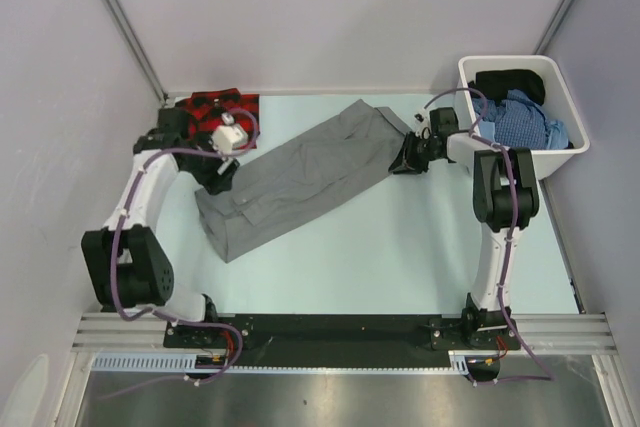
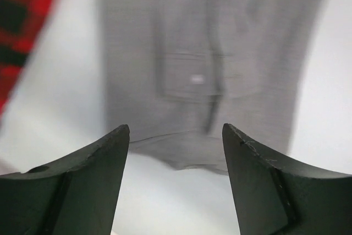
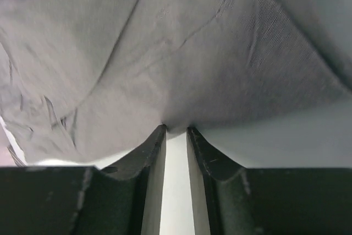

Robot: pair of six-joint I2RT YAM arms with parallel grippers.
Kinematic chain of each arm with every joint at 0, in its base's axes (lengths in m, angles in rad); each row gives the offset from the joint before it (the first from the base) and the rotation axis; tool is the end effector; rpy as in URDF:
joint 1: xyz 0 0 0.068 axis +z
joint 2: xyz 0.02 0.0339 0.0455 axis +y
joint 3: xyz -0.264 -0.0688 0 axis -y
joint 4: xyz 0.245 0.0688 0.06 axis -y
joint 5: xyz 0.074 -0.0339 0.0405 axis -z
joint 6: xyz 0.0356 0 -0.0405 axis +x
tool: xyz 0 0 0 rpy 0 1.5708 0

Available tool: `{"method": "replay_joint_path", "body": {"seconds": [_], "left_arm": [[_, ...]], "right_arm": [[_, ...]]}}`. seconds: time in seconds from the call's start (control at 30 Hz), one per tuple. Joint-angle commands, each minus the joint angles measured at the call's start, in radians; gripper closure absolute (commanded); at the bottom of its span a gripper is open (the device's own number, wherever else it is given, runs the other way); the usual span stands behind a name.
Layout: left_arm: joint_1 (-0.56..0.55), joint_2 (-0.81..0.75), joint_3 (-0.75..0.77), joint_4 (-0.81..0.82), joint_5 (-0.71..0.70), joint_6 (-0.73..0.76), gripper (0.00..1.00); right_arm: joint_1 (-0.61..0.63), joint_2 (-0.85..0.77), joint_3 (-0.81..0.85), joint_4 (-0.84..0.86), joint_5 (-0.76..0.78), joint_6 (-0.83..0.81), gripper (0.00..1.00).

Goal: Fold and stack the long sleeve shirts
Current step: Fold the shirt

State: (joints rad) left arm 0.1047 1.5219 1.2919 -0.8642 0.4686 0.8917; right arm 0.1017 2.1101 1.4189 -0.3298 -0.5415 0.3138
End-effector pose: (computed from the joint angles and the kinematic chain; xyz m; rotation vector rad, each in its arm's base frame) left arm 0.3078 0.0162 0.2858 1.0912 2.2508 -0.2337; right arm 0.4331 0.0626 0.1410 0.0725 2.5953 0.8536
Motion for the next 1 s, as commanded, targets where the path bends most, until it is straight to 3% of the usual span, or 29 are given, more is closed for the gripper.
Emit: {"method": "replay_joint_path", "body": {"seconds": [0.0,0.2,0.43,0.57,0.7,0.83,0.97], "left_arm": [[-0.156,-0.075,-0.179,-0.108,-0.014,0.151,0.25],[-0.459,-0.189,-0.431,0.025,-0.180,0.012,0.25],[-0.660,-0.109,-0.557,0.206,-0.361,-0.169,0.35],[-0.675,-0.026,-0.546,0.232,-0.419,-0.227,0.54],[-0.688,0.038,-0.534,0.203,-0.435,-0.235,0.73],[-0.698,0.031,-0.514,0.171,-0.343,-0.249,1.00],[-0.785,0.020,-0.462,0.123,-0.188,-0.264,1.00]], "right_arm": [[0.003,0.076,0.052,0.044,0.083,0.042,0.75],[-0.007,0.137,0.149,0.012,0.140,-0.004,1.00],[-0.008,0.197,0.285,0.011,0.161,-0.042,1.00],[-0.011,0.174,0.301,-0.014,0.132,-0.076,1.00],[-0.019,0.085,0.249,-0.061,0.083,-0.085,0.88],[-0.030,-0.045,0.120,-0.107,0.031,-0.091,0.72],[-0.049,-0.199,-0.027,-0.143,0.000,-0.099,0.50]]}}
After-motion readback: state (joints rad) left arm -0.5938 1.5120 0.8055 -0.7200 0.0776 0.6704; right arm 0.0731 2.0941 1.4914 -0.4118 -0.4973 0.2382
